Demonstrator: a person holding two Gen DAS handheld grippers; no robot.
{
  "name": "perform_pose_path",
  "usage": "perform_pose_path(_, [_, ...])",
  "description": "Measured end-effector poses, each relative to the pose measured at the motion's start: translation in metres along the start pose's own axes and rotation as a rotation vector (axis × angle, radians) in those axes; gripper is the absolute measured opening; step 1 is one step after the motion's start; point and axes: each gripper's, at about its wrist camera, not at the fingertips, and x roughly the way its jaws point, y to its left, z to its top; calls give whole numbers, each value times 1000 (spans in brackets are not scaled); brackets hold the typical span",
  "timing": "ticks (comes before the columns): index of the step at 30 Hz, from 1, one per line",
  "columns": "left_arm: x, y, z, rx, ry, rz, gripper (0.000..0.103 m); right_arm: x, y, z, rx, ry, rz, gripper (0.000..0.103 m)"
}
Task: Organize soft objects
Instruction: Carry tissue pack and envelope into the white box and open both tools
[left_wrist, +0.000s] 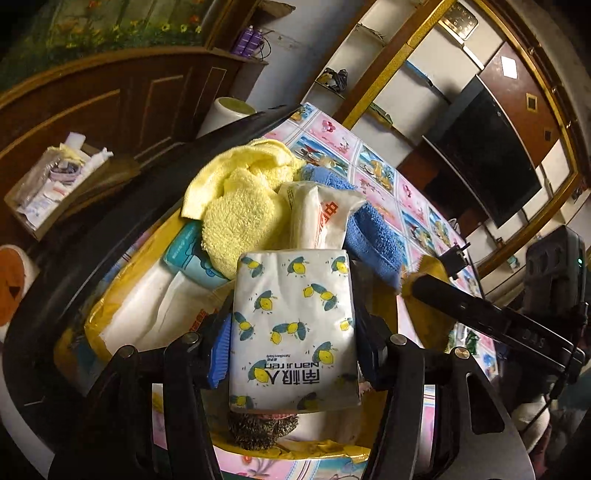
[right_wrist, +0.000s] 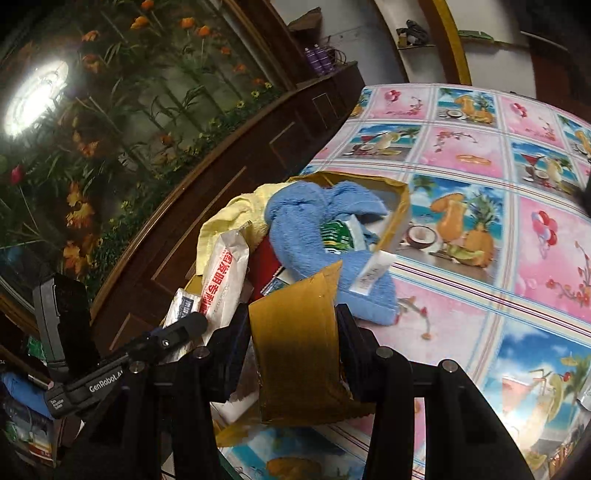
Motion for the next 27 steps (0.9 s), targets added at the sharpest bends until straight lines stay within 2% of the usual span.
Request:
perform_pose_path(3, [-6,2,-2,-2,-13,-13,60,16,11,5,-20,15,-6,45])
perform_pose_path(5, [-10,4,-3,-9,-16,-19,66,24,12,10,-21,24,-7,45])
perform_pose_path(9, [-17,2,-5,-7,-22,-8,66,37,16,14,-36,22,-30,48])
perform_pose_path(12, [-21,-4,-6,21,-34,37,66,39,14,12,-18,19,-30,49])
perform_pose_path(19, [-25,-30,-16,134,-83,166,66,9,11,8,-16,-51,-16,51])
perform_pose_path(22, [-26,-46,-24,209,-105,220,66,-9,6,3,-21,-85,-34,56])
perform_pose_path(27, [-24,-67,-33,291,-104,248,66,-30,-19,-11,28,-104,-47,57])
